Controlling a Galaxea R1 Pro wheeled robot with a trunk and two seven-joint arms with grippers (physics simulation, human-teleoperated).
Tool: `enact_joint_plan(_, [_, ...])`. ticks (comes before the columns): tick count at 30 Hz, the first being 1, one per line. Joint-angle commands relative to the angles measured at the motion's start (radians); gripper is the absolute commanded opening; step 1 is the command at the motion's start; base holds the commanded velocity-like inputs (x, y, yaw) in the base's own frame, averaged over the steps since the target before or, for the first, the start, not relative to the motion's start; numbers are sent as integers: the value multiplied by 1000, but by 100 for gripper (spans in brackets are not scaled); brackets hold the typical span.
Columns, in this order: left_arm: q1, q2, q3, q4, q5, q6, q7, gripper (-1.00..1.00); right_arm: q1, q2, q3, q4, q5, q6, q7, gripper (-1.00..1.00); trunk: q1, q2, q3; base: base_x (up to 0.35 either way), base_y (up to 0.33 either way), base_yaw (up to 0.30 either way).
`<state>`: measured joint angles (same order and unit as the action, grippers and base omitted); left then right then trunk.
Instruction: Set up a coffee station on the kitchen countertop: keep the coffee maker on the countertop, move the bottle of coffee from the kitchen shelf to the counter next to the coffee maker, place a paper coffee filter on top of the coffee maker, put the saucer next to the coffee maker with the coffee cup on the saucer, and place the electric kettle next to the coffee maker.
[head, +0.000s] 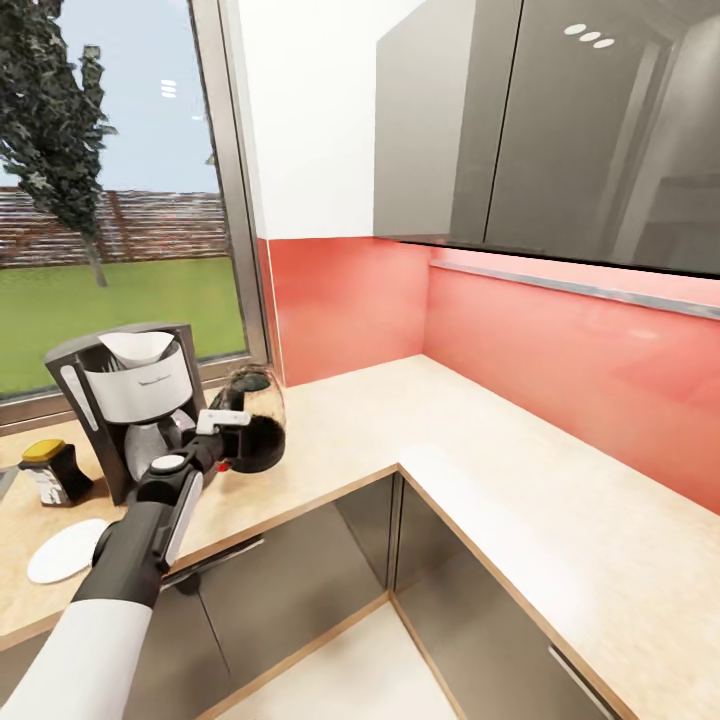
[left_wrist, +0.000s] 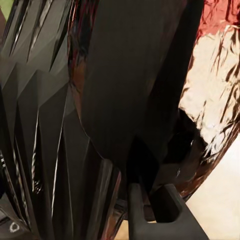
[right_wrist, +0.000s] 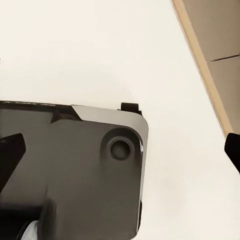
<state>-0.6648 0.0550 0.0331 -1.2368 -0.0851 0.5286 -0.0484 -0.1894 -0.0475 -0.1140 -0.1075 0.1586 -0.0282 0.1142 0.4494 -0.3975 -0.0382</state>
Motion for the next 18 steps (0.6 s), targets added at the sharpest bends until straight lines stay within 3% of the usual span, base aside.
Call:
enact_joint_plan(1, [0,-3,1,3,-9,0,-5,-100,-1,0,-9,1,10,-3,4,100,1,-2,-2,0,0,4])
enact_joint_plan(6, [1,-28,1,12,-7,-9,-5,-100,-1,0,-8,1,10,-3,5,100,1,-2,-2,0,0,1])
enact_joint_plan(14, [1,-35,8,32,-5,-12,-2,-100,-1,0,-9,1,10,-3,5,100,1,-2,-2,0,0,0])
enact_joint_plan(18, [1,-37,22,36,15,-12,30,-100,-1,0,-9,2,10,-3,5,100,1,-2,-2,0,0,0])
